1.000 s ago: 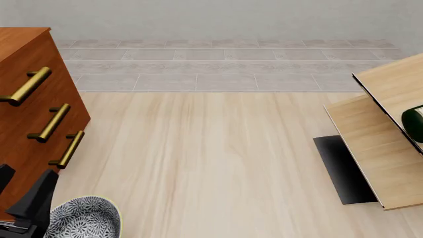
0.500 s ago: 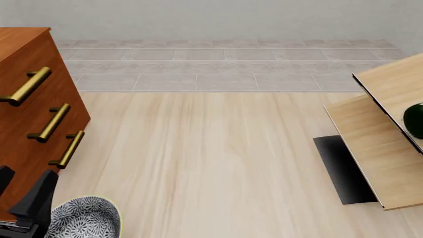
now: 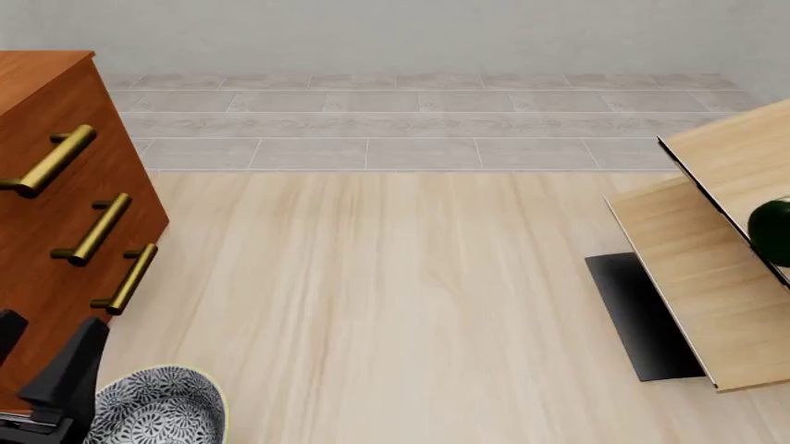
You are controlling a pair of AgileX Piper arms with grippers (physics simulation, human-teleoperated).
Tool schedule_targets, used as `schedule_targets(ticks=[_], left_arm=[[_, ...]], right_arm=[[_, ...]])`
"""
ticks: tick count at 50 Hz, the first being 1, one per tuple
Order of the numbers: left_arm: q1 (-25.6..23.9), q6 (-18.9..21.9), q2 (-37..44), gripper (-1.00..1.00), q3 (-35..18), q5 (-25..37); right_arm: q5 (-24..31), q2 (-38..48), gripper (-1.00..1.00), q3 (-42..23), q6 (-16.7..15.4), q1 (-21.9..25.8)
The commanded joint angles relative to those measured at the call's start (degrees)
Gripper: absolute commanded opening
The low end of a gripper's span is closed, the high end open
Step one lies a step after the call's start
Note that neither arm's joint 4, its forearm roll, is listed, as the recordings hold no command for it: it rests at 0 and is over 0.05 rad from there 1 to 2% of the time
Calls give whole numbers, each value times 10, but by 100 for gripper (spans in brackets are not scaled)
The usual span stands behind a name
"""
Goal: Put the wine bottle on the wine rack.
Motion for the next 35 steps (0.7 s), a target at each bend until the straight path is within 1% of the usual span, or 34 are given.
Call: schedule_targets(ticks=[1, 21, 35], left_arm=[[-2, 1, 0, 100, -3, 3], [-1, 2, 0, 100, -9, 6], [-5, 3, 0, 100, -12, 6]], right_arm=[[14, 3, 100, 16, -4, 1], [30, -11, 100, 6, 3, 8], [73, -47, 100, -26, 15, 17]])
